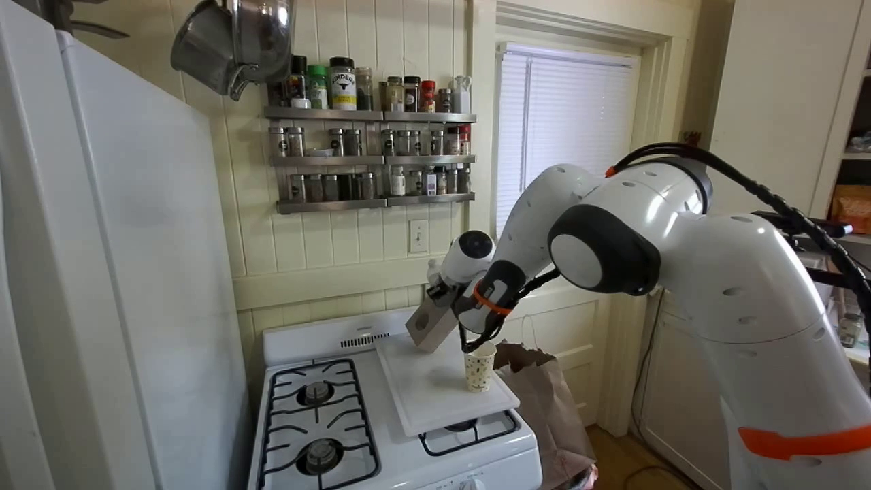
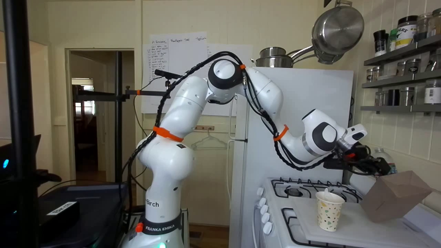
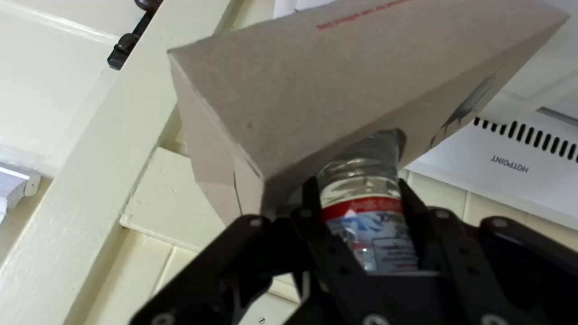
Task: Move the empty bottle to the hole on the left
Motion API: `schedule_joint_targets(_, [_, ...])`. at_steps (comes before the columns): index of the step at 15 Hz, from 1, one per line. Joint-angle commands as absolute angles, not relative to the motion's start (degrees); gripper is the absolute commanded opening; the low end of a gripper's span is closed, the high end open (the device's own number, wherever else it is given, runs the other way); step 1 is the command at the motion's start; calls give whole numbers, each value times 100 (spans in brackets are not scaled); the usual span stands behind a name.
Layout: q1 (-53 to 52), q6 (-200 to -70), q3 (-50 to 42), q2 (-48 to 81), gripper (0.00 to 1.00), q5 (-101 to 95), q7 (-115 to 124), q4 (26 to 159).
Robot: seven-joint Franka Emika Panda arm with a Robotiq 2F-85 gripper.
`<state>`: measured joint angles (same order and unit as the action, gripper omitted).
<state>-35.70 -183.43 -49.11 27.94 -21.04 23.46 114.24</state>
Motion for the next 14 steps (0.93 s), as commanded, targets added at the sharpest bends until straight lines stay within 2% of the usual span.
schedule_joint_targets(1, [-3481,-18063,-4718,2384,16,-1771,2614,11380])
schedule_joint_targets(6, [-3500,-18111,-4793,2307,16,-1599,2851,11253])
schedule_joint_targets(14, [-3537,-16846,-4714,2445,16,-1347,3420,11229])
